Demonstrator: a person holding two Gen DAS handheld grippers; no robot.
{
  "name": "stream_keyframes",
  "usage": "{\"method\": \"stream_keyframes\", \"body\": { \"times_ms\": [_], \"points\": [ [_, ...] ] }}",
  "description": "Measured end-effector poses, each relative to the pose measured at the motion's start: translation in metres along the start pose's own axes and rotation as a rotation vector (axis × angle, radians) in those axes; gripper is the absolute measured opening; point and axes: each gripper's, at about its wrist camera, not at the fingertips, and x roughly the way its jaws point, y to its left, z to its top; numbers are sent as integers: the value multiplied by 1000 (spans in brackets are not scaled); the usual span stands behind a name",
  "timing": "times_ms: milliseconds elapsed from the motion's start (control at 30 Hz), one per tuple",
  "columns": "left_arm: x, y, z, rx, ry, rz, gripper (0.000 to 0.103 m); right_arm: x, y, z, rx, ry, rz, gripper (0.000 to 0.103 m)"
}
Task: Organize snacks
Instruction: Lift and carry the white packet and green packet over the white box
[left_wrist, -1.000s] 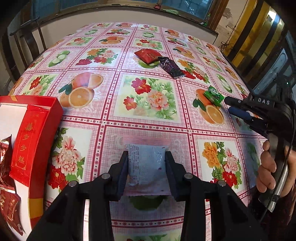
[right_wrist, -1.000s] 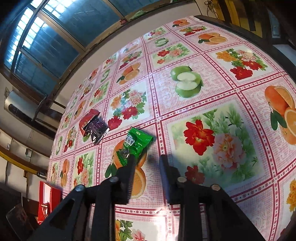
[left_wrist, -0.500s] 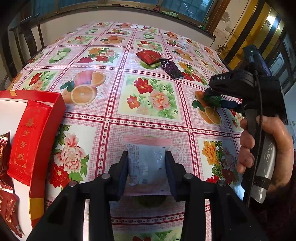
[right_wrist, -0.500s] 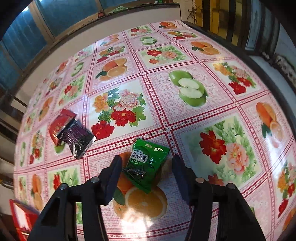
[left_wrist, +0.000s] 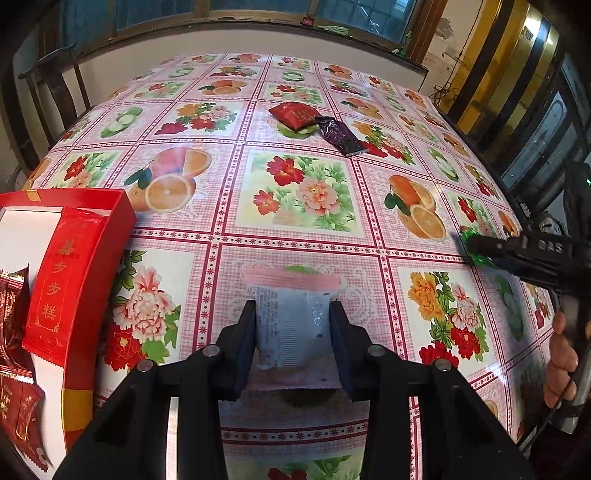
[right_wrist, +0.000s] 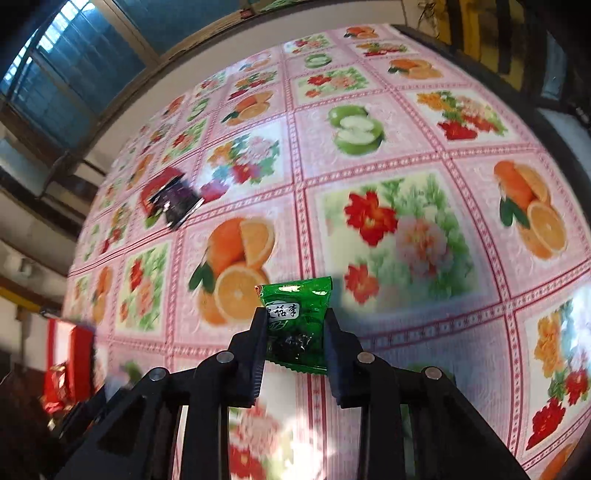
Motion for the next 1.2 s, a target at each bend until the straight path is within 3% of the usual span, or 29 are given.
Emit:
{"method": "stream_keyframes", "body": {
  "times_ms": [267, 400, 733, 1200],
  "points": [
    [-7, -12, -13, 7, -13, -33, 37, -53, -19, -68, -26, -58, 196, 30],
    [-13, -14, -22, -9, -22, -52, 36, -65, -18, -88, -55, -135, 166, 30],
    [-41, -13, -42, -5, -57, -66, 36, -52, -4, -110, -114, -161, 227, 30],
    [-99, -56, -53, 113, -213, -98, 36, -68, 26, -135, -206, -231, 212, 30]
  ]
}}
